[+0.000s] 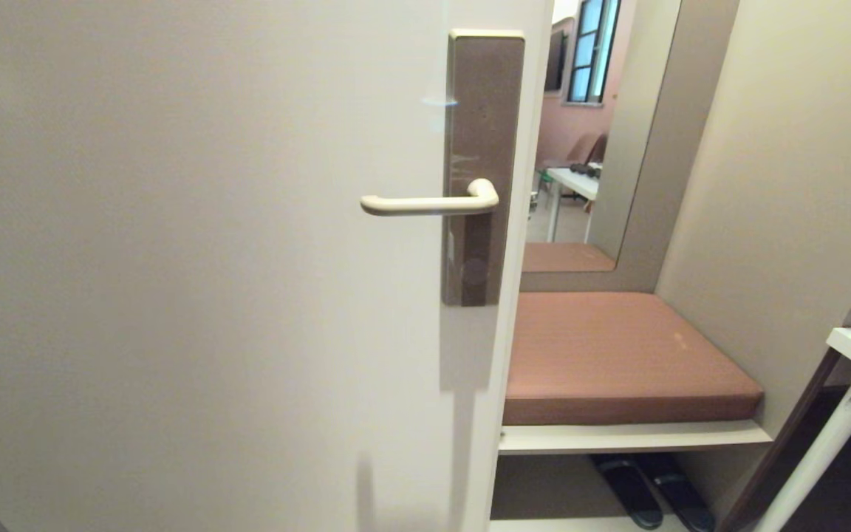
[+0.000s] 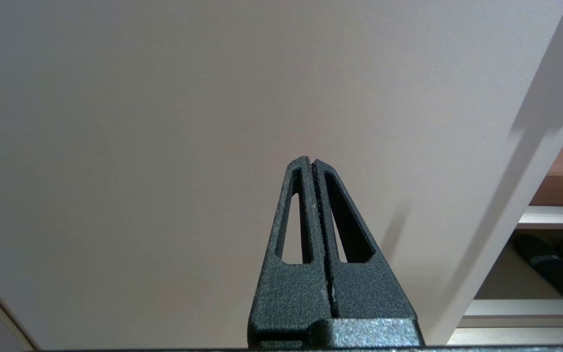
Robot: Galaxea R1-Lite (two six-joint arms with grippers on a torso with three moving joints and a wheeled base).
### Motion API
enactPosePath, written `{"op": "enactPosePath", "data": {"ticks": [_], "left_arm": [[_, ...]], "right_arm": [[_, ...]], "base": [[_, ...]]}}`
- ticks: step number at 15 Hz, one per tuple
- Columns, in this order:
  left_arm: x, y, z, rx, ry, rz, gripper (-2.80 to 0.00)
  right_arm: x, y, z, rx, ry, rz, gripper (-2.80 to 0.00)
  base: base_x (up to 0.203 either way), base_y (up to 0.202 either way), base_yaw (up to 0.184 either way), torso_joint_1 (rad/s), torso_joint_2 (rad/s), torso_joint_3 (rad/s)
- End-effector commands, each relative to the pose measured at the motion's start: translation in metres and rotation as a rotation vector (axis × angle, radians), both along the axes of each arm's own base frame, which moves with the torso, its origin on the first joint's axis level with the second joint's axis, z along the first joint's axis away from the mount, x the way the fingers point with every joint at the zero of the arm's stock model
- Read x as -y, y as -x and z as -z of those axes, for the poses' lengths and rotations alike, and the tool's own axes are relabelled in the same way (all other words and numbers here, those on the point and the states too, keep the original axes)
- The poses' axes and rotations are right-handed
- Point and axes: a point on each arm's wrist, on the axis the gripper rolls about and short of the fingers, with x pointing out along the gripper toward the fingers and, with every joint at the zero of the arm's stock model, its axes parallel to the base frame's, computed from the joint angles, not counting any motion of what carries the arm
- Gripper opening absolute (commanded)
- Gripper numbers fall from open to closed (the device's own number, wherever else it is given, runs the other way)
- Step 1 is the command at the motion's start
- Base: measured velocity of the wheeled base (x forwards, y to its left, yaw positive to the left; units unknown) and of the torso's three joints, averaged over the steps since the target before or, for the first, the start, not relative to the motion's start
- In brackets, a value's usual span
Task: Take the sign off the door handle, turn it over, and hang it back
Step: Hand it to the other hand
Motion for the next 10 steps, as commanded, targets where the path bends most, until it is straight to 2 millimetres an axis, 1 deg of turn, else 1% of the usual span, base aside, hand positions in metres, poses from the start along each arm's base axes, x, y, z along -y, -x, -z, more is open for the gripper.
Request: {"op": "enactPosePath", "data": {"ticks": [1, 4, 10], "left_arm": [[0.0000, 0.0000, -0.0001, 0.001, 0.000, -0.001, -2.80], [0.0000, 0.0000, -0.0001, 0.001, 0.001, -0.001, -2.80], [0.0000, 0.0000, -0.0001, 0.001, 0.002, -0.001, -2.80]], "right_arm": [[0.0002, 0.0133, 0.0082, 0.082, -0.002, 0.008, -2.80], [0.0003, 0.0205, 0.0108, 0.168, -0.011, 0.009, -2.80], [0.0003, 0.0213, 0.0112, 0.175, -0.031, 0.012, -2.80]], "base": [[0.000, 0.000, 0.000, 0.000, 0.00, 0.000], [0.000, 0.000, 0.000, 0.000, 0.00, 0.000], [0.000, 0.000, 0.000, 0.000, 0.00, 0.000]]}}
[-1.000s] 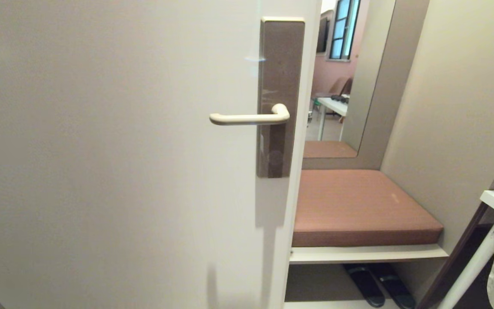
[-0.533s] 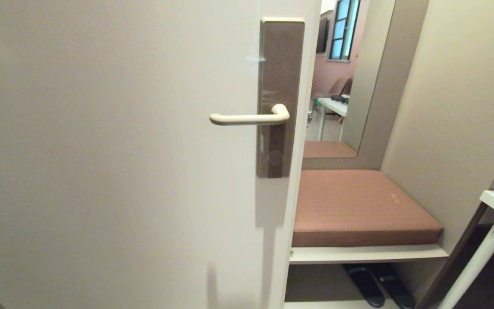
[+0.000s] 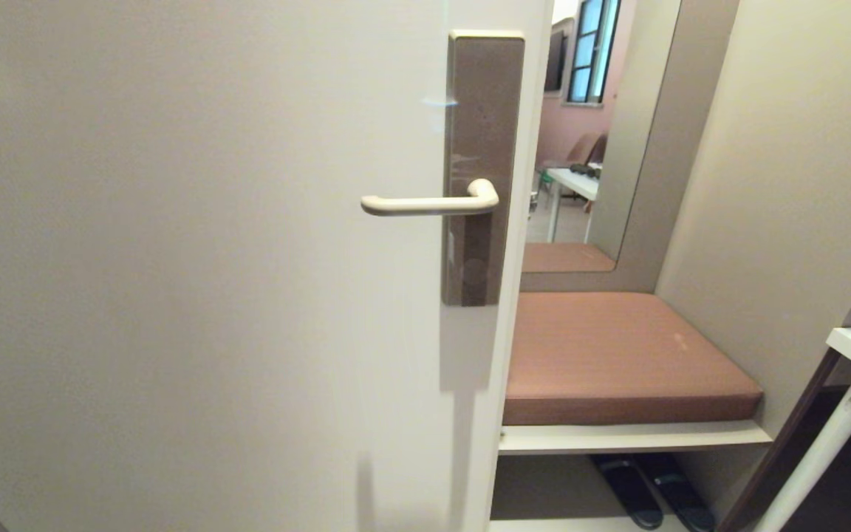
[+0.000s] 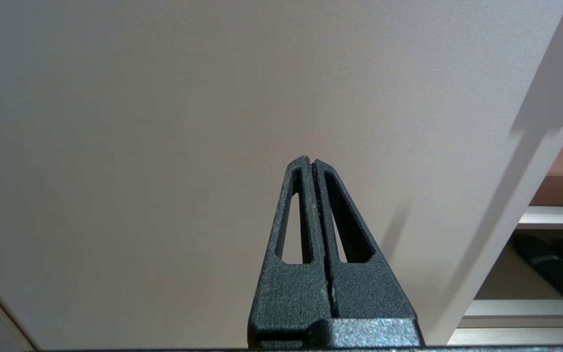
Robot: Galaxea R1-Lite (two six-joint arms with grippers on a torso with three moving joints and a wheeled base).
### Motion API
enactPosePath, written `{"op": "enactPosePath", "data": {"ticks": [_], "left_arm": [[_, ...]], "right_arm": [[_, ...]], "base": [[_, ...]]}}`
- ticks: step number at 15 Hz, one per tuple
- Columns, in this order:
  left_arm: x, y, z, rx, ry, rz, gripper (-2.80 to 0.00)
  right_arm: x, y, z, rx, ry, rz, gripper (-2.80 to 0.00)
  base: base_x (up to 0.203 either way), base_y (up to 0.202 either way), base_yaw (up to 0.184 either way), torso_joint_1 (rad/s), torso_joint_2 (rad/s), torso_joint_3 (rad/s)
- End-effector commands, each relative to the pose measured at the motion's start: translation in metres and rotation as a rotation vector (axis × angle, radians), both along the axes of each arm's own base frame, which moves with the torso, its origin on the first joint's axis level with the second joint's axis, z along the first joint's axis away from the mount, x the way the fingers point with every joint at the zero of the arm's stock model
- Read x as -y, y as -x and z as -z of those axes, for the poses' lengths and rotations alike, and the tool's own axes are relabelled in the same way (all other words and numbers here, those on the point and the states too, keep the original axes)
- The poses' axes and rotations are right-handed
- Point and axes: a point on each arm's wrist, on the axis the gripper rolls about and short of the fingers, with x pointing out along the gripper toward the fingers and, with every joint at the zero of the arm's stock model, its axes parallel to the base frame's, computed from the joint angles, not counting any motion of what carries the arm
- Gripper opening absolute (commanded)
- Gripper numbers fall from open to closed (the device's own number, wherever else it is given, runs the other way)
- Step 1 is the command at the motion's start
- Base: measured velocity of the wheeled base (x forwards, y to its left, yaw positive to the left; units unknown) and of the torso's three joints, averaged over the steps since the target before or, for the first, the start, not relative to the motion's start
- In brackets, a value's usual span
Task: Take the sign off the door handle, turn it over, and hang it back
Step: Hand it to the other hand
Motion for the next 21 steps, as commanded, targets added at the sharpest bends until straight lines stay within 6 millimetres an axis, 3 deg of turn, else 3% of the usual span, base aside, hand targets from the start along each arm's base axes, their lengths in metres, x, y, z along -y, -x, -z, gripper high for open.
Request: {"op": "enactPosePath", "data": {"ticks": [1, 21], "left_arm": [[0.0000, 0.0000, 0.0000, 0.001, 0.001, -0.001, -2.80], [0.0000, 0.0000, 0.0000, 0.001, -0.009, 0.000, -2.80]], "right_arm": [[0.0000, 0.0003, 0.0001, 0.004, 0.000, -0.001, -2.80], [0.0000, 0.0003, 0.0001, 0.004, 0.000, -0.001, -2.80]], "base": [[0.000, 0.000, 0.000, 0.000, 0.00, 0.000], [0.000, 0.000, 0.000, 0.000, 0.00, 0.000]]}}
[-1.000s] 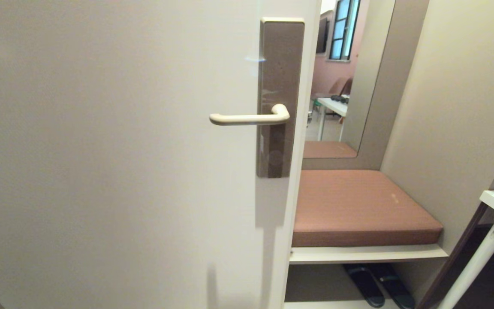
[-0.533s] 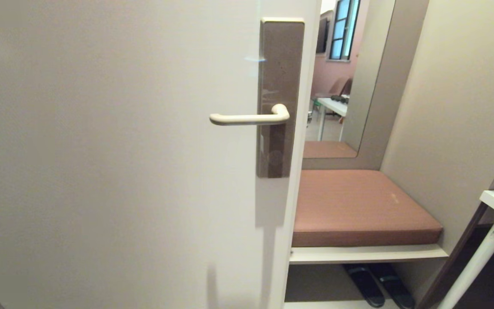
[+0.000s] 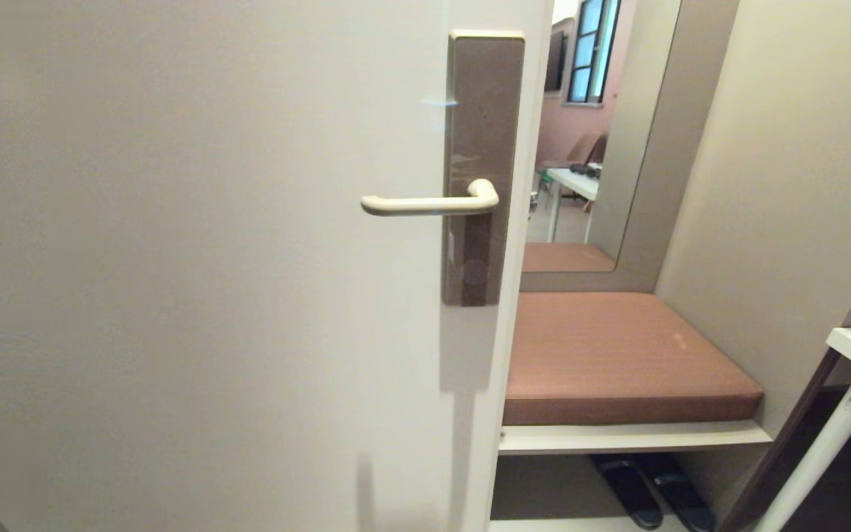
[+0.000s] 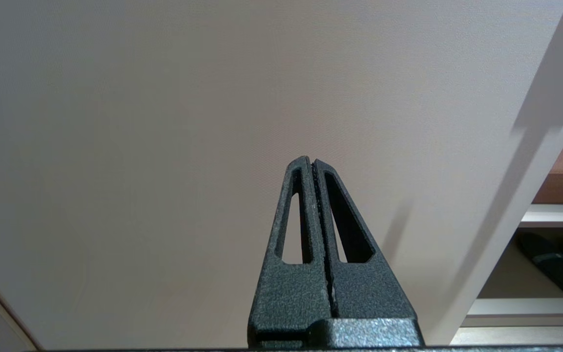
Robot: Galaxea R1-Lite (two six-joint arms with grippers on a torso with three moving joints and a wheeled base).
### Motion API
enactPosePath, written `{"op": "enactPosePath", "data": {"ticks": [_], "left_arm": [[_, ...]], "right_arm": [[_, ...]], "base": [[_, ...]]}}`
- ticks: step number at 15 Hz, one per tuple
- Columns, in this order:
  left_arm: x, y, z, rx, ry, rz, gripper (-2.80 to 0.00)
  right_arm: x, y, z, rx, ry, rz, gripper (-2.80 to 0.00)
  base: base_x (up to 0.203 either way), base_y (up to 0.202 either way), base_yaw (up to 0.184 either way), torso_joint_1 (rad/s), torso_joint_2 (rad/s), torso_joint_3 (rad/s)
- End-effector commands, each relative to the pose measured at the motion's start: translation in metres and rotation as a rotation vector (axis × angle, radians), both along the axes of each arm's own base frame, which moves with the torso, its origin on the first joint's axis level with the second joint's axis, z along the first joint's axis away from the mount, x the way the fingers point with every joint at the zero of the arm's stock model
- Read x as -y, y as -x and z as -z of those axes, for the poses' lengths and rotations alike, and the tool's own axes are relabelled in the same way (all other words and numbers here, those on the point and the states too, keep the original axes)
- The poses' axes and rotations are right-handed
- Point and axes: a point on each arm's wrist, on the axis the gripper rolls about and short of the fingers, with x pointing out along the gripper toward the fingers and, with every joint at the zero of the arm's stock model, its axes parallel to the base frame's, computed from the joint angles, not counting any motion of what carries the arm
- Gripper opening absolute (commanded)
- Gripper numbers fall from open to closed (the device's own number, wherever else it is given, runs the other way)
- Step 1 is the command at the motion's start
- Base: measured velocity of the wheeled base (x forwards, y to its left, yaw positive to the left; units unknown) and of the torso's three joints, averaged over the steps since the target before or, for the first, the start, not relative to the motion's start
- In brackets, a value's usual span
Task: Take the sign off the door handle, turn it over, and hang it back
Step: Hand it to the other hand
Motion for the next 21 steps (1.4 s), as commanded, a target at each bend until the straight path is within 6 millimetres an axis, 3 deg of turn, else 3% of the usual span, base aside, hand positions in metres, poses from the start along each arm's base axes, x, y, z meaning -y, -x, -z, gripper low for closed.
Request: {"op": "enactPosePath", "data": {"ticks": [1, 5, 15, 21], "left_arm": [[0.0000, 0.0000, -0.0001, 0.001, 0.001, -0.001, -2.80], [0.0000, 0.0000, -0.0001, 0.001, 0.001, -0.001, -2.80], [0.0000, 0.0000, 0.0001, 0.000, 0.011, -0.002, -2.80], [0.0000, 0.0000, -0.0001, 0.001, 0.014, -0.002, -2.80]], "right_arm": [[0.0000, -0.0001, 0.0000, -0.002, 0.001, -0.001, -2.80], [0.0000, -0.0001, 0.0000, -0.002, 0.001, -0.001, -2.80], [0.0000, -0.0001, 0.0000, -0.002, 0.001, -0.001, -2.80], [0.0000, -0.0001, 0.0000, -0.002, 0.001, -0.001, -2.80]], "base": [[0.000, 0.000, 0.000, 0.000, 0.00, 0.000], [0.001, -0.025, 0.001, 0.001, 0.00, 0.000], [0.000, -0.181, 0.001, 0.003, 0.00, 0.002], [0.000, -0.012, 0.000, 0.000, 0.00, 0.001]]}}
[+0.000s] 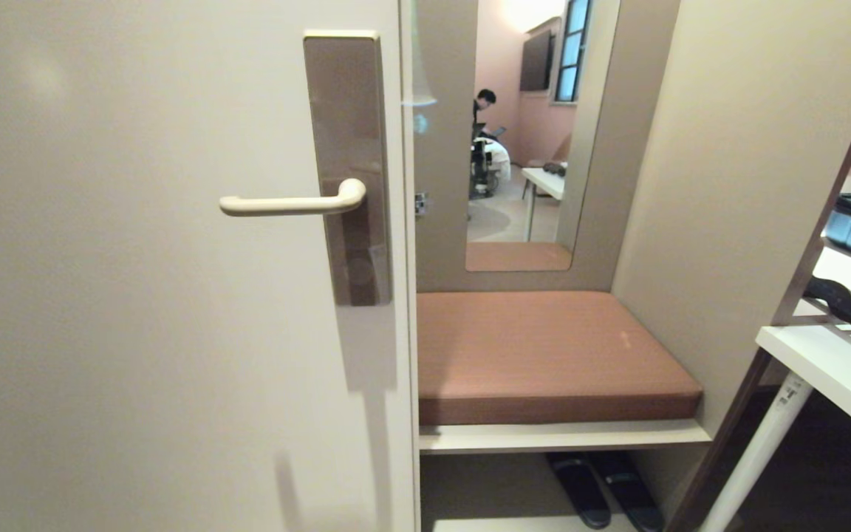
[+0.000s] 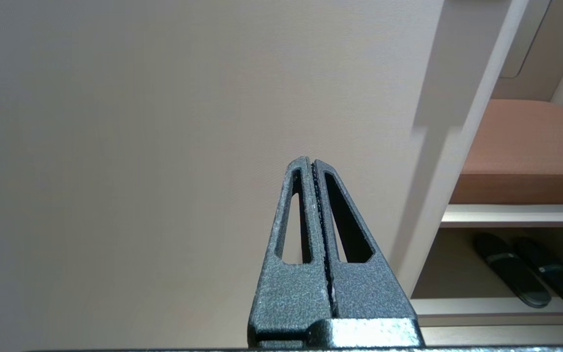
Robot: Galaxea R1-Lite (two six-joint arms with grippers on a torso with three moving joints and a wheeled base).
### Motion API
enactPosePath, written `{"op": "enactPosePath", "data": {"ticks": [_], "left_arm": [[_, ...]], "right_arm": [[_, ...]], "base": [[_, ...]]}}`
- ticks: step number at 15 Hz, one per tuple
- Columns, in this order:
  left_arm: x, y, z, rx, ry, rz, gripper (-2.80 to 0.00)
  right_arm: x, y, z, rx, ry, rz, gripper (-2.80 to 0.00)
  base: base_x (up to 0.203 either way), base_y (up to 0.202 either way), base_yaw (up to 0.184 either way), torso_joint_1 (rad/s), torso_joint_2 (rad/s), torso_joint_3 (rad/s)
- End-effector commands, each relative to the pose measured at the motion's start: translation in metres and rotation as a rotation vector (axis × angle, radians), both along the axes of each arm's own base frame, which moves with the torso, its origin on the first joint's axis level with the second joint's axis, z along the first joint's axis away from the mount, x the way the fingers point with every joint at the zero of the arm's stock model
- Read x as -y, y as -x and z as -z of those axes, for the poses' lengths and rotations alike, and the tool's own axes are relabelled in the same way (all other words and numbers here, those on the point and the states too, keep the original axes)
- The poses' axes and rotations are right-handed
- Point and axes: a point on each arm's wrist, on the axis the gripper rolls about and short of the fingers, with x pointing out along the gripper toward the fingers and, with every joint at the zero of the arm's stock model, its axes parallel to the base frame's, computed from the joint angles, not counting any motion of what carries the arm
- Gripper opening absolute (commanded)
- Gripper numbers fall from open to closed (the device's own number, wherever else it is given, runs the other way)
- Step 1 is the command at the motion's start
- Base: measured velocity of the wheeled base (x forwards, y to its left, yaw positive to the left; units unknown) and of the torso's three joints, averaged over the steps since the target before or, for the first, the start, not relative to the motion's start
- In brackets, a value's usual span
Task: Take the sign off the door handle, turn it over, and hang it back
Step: Hand it to the other hand
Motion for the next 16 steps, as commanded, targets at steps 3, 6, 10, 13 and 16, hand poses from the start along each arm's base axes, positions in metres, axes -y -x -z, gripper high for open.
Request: {"op": "enactPosePath", "data": {"ticks": [3, 6, 10, 13, 16], "left_arm": [[0.0000, 0.0000, -0.0001, 0.001, 0.000, -0.001, -2.80], [0.0000, 0.0000, 0.0000, 0.000, 0.000, -0.001, -2.80], [0.0000, 0.0000, 0.0001, 0.000, -0.001, 0.000, -2.80], [0.0000, 0.0000, 0.0001, 0.000, -0.003, 0.000, -2.80], [0.0000, 0.0000, -0.0001, 0.001, -0.004, -0.001, -2.80]], "right_arm": [[0.0000, -0.0001, 0.0000, -0.002, 0.001, -0.001, -2.80], [0.0000, -0.0001, 0.0000, -0.002, 0.001, -0.001, -2.80], [0.0000, -0.0001, 0.0000, -0.002, 0.004, -0.001, -2.80], [0.0000, -0.0001, 0.0000, -0.002, 0.004, -0.002, -2.80], [0.0000, -0.0001, 0.0000, -0.002, 0.003, -0.001, -2.80]], "base": [[0.000, 0.000, 0.000, 0.000, 0.00, 0.000], [0.000, 0.000, 0.000, 0.000, 0.00, 0.000], [0.000, 0.000, 0.000, 0.000, 0.00, 0.000], [0.000, 0.000, 0.000, 0.000, 0.00, 0.000], [0.000, 0.000, 0.000, 0.000, 0.00, 0.000]]}}
